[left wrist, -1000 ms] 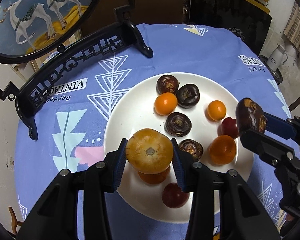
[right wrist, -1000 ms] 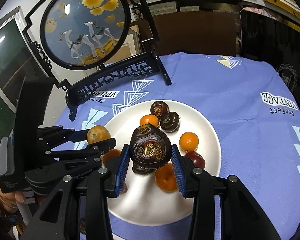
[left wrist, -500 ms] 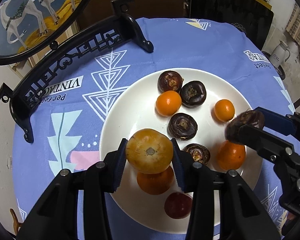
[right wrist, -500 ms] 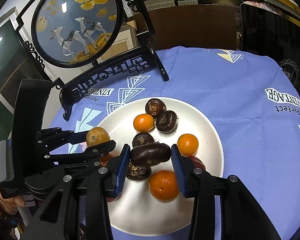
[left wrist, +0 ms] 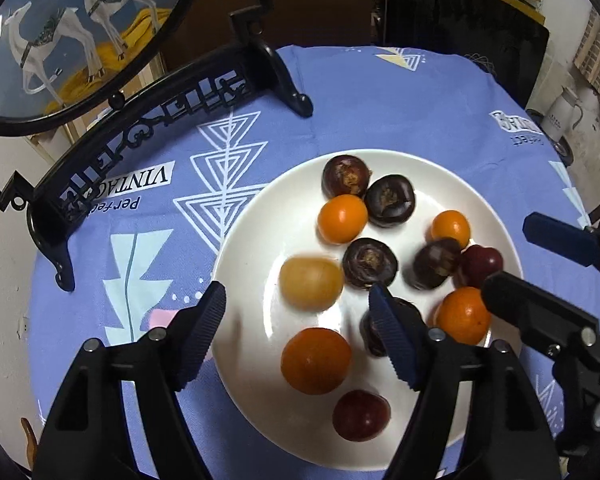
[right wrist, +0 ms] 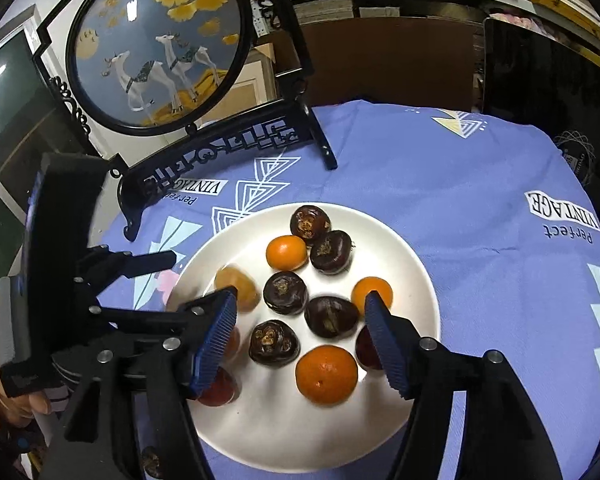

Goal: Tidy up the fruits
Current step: 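Grasp a tangerine with the right gripper while the left gripper grasps a dark brown fruit, then carry the tangerine and dark brown fruit onto the white plate and open both grippers, then grasp a yellow fruit with the right gripper while the left gripper grasps a red plum, then carry the yellow fruit and red plum onto the white plate and open both grippers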

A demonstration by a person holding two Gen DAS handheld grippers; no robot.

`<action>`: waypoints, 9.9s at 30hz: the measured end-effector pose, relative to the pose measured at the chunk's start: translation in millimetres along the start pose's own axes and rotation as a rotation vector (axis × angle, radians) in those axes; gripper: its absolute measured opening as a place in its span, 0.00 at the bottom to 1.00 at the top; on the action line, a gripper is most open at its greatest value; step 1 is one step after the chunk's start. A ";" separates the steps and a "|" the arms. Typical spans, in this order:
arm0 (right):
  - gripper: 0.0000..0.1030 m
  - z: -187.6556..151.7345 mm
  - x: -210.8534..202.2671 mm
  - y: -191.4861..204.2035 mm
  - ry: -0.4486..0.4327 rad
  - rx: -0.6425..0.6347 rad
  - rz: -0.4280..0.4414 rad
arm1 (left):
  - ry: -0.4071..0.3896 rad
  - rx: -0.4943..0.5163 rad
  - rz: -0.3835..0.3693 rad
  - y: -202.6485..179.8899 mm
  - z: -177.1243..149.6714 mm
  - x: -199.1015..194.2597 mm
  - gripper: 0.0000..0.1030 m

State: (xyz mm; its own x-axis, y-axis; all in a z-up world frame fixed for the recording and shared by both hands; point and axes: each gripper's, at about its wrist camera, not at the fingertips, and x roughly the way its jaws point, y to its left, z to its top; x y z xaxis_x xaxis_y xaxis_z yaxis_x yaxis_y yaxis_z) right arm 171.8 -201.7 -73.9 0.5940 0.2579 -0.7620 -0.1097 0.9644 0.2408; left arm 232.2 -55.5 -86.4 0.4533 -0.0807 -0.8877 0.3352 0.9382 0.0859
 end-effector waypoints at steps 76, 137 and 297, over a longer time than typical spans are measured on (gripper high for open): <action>0.37 -145.5 -112.8 41.1 0.076 -0.082 0.057 | -0.064 0.100 -0.072 -17.5 -138.8 -114.8 0.41; 0.37 -2.6 5.4 -2.3 0.012 -0.035 0.045 | 0.020 -0.012 0.010 2.2 -2.1 5.9 0.41; 0.38 -2.4 14.3 -1.7 0.053 -0.095 0.063 | 0.029 0.011 0.004 -9.3 -2.6 7.6 0.27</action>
State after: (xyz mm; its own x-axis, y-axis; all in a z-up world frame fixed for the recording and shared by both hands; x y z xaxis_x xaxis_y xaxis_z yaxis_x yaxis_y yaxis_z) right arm 178.5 -199.4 -86.6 0.5408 0.3182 -0.7786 -0.2218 0.9469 0.2329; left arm 230.4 -63.9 -95.1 0.4305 -0.0674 -0.9001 0.3427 0.9348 0.0939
